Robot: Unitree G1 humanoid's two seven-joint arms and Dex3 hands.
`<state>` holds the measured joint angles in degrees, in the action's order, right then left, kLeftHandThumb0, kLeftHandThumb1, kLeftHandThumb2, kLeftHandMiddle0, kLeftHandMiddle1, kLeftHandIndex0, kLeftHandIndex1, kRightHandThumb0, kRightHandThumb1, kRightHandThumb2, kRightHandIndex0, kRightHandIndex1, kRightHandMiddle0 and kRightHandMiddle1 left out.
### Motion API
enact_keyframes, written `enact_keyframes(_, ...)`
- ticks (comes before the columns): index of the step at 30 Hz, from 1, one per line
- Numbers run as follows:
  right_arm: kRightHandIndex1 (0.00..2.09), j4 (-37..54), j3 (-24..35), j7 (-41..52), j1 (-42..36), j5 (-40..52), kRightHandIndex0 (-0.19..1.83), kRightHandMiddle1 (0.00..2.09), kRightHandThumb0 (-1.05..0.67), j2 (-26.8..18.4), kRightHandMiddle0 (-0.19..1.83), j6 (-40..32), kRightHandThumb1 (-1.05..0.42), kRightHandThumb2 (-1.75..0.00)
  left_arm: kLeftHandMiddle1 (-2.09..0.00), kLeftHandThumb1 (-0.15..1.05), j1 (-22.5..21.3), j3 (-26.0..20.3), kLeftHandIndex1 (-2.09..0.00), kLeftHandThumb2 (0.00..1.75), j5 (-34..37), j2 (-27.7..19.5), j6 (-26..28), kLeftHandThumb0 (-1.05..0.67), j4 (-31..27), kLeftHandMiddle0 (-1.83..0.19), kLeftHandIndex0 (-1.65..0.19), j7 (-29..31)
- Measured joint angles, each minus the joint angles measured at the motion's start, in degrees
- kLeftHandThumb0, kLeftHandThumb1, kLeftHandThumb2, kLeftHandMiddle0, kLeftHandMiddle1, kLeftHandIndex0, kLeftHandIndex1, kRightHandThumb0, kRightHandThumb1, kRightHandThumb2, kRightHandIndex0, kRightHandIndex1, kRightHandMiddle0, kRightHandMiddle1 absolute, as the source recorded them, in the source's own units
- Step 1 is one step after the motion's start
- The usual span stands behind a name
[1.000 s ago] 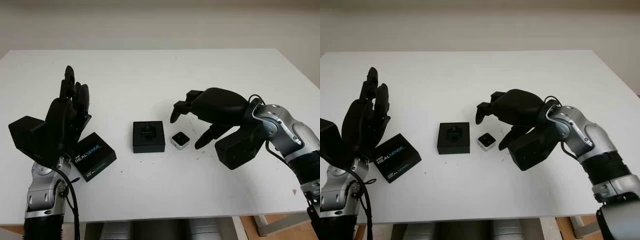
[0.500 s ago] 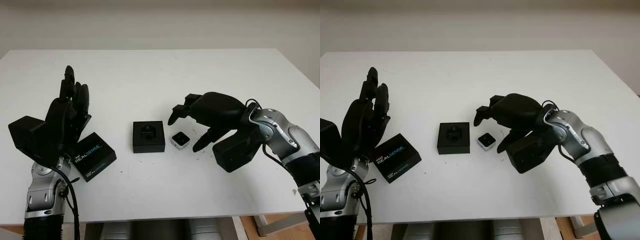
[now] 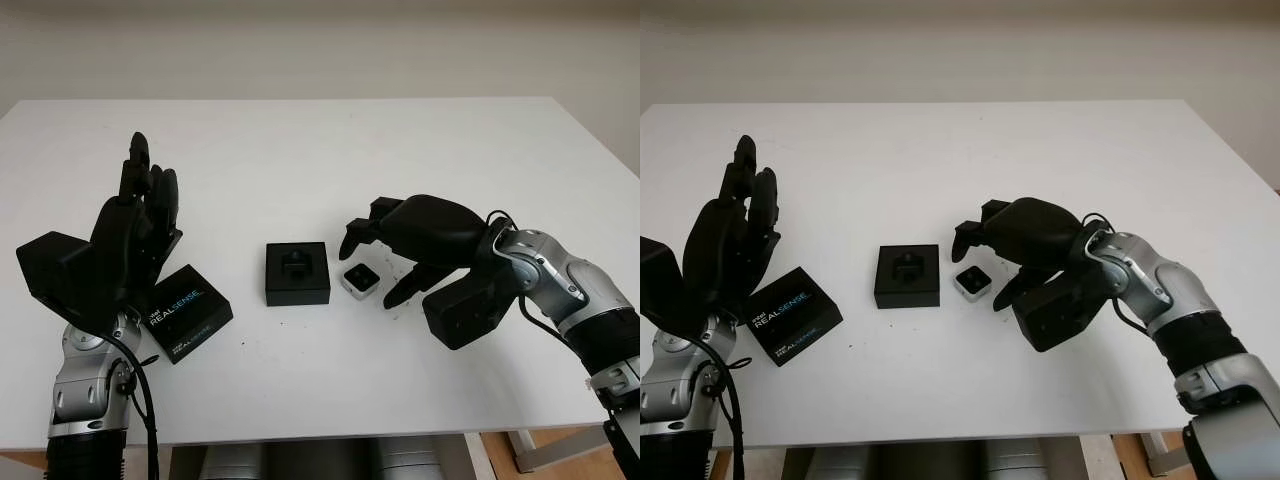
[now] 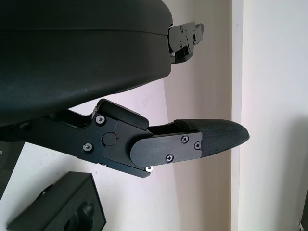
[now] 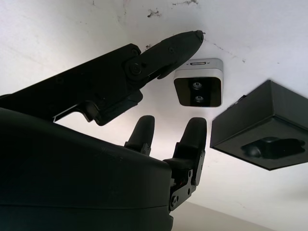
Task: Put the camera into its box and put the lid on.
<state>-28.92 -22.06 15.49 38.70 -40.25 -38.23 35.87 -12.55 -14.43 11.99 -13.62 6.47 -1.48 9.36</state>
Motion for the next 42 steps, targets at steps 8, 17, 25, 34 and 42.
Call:
enact_keyframes(8, 1.45, -2.9, -1.4, -5.1, 0.2, -3.8, 0.12, 1.00, -0.53, 0.0, 0.31, 2.6, -0.85, -0.06, 0.00, 1.05, 0.0, -0.1, 0.00, 0.53, 0.1, 0.0, -0.4, -0.81, 0.0, 0.19, 0.19, 1.3)
enact_keyframes(17, 1.50, -7.5, -3.6, -11.7, 2.0, -7.4, 0.18, 1.07, -0.49, 0.1, 0.38, 4.9, -0.87, -0.06, 0.00, 1.05, 0.3, -0.1, 0.00, 0.53, 0.1, 0.0, -0.5, -0.82, 0.0, 0.19, 0.19, 1.5)
enact_keyframes(25, 1.64, -12.2, -5.5, -19.3, 3.4, -10.1, 0.32, 1.49, -0.45, 0.6, 0.43, 7.2, -0.95, -0.06, 0.00, 1.05, 1.0, 0.0, 0.00, 0.55, 0.1, 0.0, -0.7, -0.80, 0.0, 0.19, 0.19, 1.7)
enact_keyframes(34, 1.75, -15.9, -6.4, -20.9, 4.6, -8.4, 0.29, 1.45, -0.39, 1.0, 0.36, 9.7, -1.02, -0.05, 0.00, 1.05, 1.1, 0.2, 0.00, 0.57, 0.1, 0.0, -0.8, -0.76, 0.0, 0.19, 0.19, 1.8)
enact_keyframes(42, 2.02, -18.9, -3.5, -11.8, 4.6, 2.6, 0.24, 1.35, -0.42, 3.3, 0.36, 8.6, -1.05, -0.06, 0.00, 1.05, 1.1, 0.3, 0.00, 0.57, 0.0, 0.0, -0.8, -0.75, 0.0, 0.19, 0.19, 1.7)
